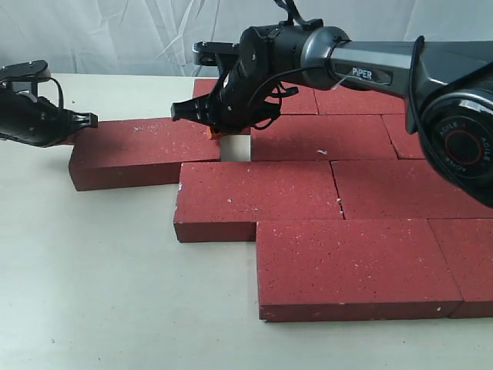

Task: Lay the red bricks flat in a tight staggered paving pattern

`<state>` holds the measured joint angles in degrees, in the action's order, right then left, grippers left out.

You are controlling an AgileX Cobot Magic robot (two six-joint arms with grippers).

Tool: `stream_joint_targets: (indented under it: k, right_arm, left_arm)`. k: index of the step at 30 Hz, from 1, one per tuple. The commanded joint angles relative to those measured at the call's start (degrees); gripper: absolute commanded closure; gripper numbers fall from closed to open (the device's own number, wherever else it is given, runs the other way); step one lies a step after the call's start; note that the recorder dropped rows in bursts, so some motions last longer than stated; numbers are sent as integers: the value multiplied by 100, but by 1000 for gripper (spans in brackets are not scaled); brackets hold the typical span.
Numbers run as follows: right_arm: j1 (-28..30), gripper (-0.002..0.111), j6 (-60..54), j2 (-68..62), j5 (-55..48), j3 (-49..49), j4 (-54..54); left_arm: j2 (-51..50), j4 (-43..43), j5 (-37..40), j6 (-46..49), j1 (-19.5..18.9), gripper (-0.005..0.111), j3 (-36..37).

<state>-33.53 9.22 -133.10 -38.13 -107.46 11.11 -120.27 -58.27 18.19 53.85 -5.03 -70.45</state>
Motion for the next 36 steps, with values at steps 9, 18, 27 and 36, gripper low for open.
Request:
stream_joint_targets:
  k: [9, 18, 27, 36]
  right_arm:
    - [45, 109, 8, 644, -404, -30, -411]
    - [110, 109, 8, 754, -810, -30, -689]
    - [110, 109, 8, 754, -1019, -30, -676]
    - [110, 109, 8, 754, -1249, -30, -668]
  left_arm:
    - [-37, 323, 407, -89, -69, 107, -35]
    - [-37, 1059, 925, -1178, -216, 107, -35]
    - [483, 2865, 906, -3027, -179, 107, -35]
    - [1082, 5328, 1025, -5352, 40, 107, -35]
